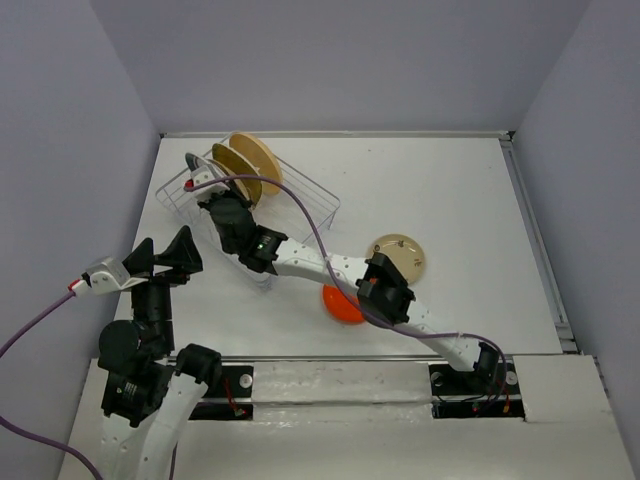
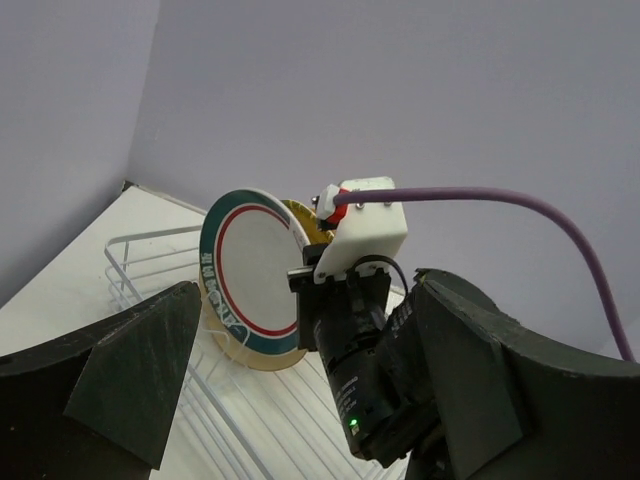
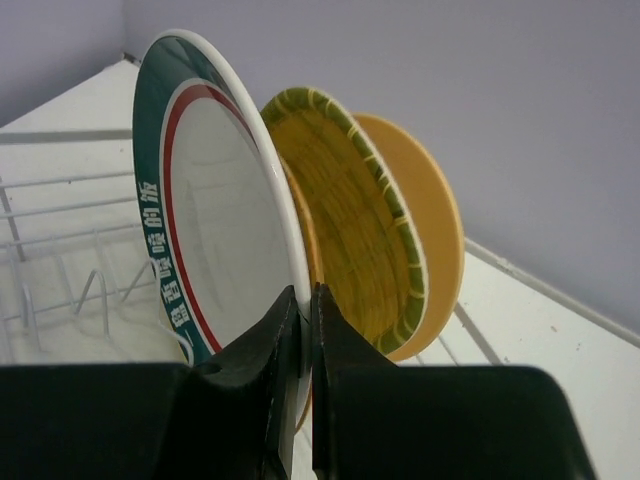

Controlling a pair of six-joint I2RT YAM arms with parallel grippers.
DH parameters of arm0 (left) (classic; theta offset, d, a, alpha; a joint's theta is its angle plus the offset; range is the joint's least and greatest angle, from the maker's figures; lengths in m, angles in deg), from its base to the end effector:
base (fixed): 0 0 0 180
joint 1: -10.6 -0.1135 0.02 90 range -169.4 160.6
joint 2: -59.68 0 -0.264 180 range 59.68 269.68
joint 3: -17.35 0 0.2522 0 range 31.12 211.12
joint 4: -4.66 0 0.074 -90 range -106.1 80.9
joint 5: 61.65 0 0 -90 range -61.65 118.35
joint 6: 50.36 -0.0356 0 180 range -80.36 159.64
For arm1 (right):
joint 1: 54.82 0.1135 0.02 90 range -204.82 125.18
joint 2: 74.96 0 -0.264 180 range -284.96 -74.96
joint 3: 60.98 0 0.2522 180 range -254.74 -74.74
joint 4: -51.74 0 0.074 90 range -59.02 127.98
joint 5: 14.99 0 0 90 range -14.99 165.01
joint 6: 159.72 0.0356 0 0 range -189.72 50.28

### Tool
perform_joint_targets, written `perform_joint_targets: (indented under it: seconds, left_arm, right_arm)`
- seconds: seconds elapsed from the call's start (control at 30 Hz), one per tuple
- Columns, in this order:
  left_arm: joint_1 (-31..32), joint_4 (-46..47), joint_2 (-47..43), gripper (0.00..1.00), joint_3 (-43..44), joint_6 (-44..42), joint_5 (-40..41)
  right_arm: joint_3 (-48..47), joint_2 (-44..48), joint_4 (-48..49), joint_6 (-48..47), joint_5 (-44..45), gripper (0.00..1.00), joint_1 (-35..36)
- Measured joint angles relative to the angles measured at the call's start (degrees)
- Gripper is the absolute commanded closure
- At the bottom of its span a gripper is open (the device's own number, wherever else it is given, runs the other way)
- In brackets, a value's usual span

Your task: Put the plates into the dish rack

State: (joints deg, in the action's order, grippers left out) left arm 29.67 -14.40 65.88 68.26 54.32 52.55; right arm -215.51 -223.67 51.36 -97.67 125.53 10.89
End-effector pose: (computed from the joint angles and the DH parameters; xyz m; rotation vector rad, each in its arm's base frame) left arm 0.0357 0.0031 0.3655 -0.3345 1.1206 -0.2837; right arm 0.2689 0.5289 0.2853 -0.5022 1.4258 -0.1216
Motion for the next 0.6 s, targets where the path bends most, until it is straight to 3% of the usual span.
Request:
perform_joint_targets:
  seconds: [0.2,0.47,0.6]
  left_arm:
    - [0.00,0.00,0.00,0.01,0.00,0.00,-0.07]
    - [0.00,0.22,0.02,0.01,0.00,0.00,-0.20]
    - [0.00,0.35,0.13,0.01,0.00,0.00,-0.31]
  right_arm:
    - [4.59,0.02,-3.08,6.56,-1.27,0.91,0.02]
    - [7.13,2.64,-6.21,12.94,-2.38,0.36,-0.28]
    - [11.76,9.29,-10.23,17.16,-4.04,0.28,-0.28]
